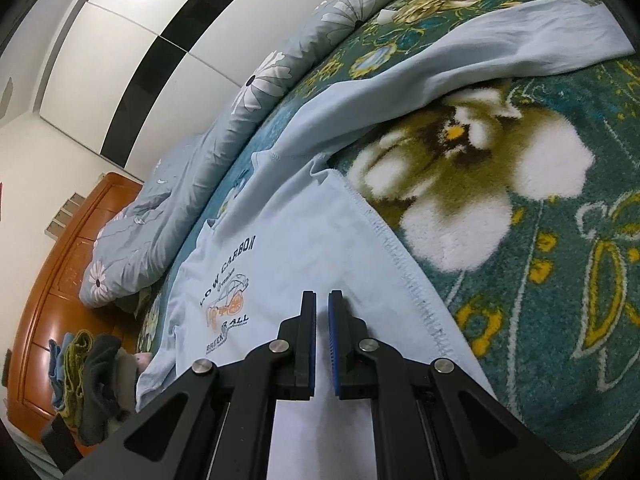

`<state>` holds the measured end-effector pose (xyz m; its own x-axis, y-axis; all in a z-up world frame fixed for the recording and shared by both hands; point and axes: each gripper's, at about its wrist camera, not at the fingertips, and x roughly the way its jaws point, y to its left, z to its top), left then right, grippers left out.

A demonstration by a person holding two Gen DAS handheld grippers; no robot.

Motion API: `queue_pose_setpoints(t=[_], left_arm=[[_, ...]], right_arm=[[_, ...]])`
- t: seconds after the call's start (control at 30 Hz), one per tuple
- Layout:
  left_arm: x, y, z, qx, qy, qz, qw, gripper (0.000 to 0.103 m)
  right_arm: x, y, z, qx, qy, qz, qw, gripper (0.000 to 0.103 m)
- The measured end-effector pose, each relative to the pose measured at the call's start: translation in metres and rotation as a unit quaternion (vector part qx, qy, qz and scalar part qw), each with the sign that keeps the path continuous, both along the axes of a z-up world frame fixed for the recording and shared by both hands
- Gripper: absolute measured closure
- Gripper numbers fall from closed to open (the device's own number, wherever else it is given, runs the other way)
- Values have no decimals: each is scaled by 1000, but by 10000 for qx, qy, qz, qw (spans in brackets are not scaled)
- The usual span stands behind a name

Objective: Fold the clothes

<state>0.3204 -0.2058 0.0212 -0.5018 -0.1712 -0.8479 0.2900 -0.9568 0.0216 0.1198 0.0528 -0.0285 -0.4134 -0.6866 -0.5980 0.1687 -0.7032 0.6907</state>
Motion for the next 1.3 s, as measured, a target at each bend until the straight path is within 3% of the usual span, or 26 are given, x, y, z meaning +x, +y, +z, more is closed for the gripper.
queue_pose_setpoints(t=[0.17,0.23,0.3,0.33,0.4,0.47,0.6,0.7,0.8,0.9,0.93,0.97,1.03,1.13,1.27,1.3], left_arm=[[9,-3,1,391,25,-72,9992,95],[17,-13,3,800,102,-59,9967,86],[28,-23,6,1293,220,-42,9914,60],[34,-28,8,1453,293,-21,9889,57],[46,-35,14,1512,440,23,9875,53],[59,-44,17,1312,478,194,9900,49],[73,-75,5,1114,278,972,9886,48],[73,-88,-16,1327,60,1309,9825,48],[67,-84,-29,1544,29,1237,9802,48],[59,-79,-30,1379,103,1166,9835,50],[57,-77,-29,1355,144,1136,9841,57],[56,-76,-29,1332,186,1107,9847,95],[56,-74,-22,1108,289,1105,9873,99],[64,-80,3,393,522,1350,9887,99],[90,-109,51,-388,960,2102,9722,99],[98,-114,62,-760,990,2274,9658,99]], right_arm=[[0,1,1,-19,-13,-16,10000,98],[0,-1,0,8,-10,-3,10000,98],[0,-1,0,28,6,10,10000,98],[0,-1,0,25,2,17,10000,98],[0,0,-1,-10,-19,12,10000,98],[1,1,-1,-41,-31,-9,10000,98],[2,1,-1,-2,0,2,10000,98],[2,1,-1,-2,0,9,10000,98],[1,2,-2,-16,-10,17,10000,98],[1,3,-2,-22,-24,22,10000,98],[1,3,-2,-23,-30,21,10000,98],[0,3,-2,-22,-33,22,10000,98],[0,3,-1,-18,-32,27,10000,98],[0,3,-1,-36,-43,30,10000,98],[-1,2,-1,-62,-66,25,10000,98],[-1,2,-1,-60,-65,25,10000,98]])
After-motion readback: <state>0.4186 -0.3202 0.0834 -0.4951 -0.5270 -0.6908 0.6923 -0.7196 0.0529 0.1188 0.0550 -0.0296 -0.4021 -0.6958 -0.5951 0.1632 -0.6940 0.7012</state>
